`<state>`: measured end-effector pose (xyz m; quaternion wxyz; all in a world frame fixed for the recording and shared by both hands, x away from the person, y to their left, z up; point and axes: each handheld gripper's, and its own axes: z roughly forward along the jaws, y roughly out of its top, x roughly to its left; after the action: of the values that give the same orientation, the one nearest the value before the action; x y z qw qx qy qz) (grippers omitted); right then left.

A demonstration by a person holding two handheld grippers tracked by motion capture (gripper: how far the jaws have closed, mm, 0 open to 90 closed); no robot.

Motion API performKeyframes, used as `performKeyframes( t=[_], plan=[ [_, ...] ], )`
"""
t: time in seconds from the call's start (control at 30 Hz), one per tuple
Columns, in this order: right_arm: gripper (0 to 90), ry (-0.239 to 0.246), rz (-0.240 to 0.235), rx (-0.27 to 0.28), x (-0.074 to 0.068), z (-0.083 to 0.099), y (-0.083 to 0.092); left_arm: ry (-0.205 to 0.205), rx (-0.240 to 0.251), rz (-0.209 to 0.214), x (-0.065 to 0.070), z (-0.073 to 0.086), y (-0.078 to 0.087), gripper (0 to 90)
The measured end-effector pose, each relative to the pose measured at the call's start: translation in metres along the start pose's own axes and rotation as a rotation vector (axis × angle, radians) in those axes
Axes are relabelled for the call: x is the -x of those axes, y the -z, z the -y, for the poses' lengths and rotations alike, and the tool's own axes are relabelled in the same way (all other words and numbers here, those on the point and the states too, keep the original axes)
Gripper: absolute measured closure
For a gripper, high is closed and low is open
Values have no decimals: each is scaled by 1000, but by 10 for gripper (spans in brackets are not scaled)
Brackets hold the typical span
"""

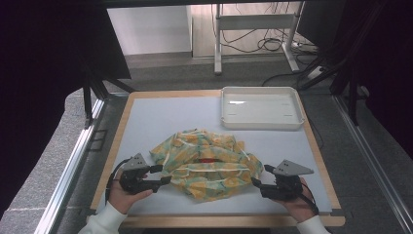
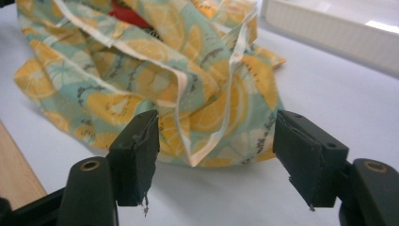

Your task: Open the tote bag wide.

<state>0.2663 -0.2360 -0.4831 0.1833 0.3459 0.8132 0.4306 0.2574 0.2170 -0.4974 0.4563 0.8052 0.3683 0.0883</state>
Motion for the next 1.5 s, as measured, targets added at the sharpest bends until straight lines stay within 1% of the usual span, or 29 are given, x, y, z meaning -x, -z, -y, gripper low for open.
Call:
performKeyframes(
  t=[0.1,0.13,0.17,0.27,0.47,0.6,0.63,0.73,0.9,1.07,1.17,1.2,1.27,1.33,1.37,1.5],
  plan=[
    [305,-4,12,12,1,-4,2,7,11,-10,-1,-2,2,409],
    [300,-13,13,14,1,-6,3,10,15,-10,-2,-3,2,408],
    [297,-15,13,21,1,-10,4,16,22,-21,-3,-4,3,408],
    [296,-13,12,26,1,-14,3,26,29,-29,-4,-7,4,408],
    [296,8,-9,33,-2,-29,-5,38,51,-54,-5,-13,9,404],
    [297,9,-12,33,0,-33,-10,51,64,-71,-9,-18,12,399],
    [297,8,-15,36,1,-36,-14,57,73,-73,-10,-21,13,396],
    [296,9,-20,35,1,-40,-19,56,75,-80,-12,-24,13,391],
    [297,29,-24,39,0,-52,-28,54,53,-108,-20,-33,5,376],
    [299,40,-35,40,-4,-60,-35,57,27,-144,-30,-42,-8,371],
    [298,50,-43,36,-8,-60,-37,67,26,-142,-35,-47,-14,369],
    [298,50,-43,36,-8,-60,-37,77,25,-139,-36,-49,-16,369],
    [300,50,-41,37,-9,-59,-37,81,18,-135,-38,-52,-20,362],
    [307,59,-26,54,-12,-56,-35,87,12,-133,-39,-53,-24,355],
    [307,59,-26,54,-12,-56,-35,93,9,-133,-40,-53,-25,355],
    [307,52,-34,55,-12,-55,-33,99,-1,-134,-44,-55,-31,351]
  ],
)
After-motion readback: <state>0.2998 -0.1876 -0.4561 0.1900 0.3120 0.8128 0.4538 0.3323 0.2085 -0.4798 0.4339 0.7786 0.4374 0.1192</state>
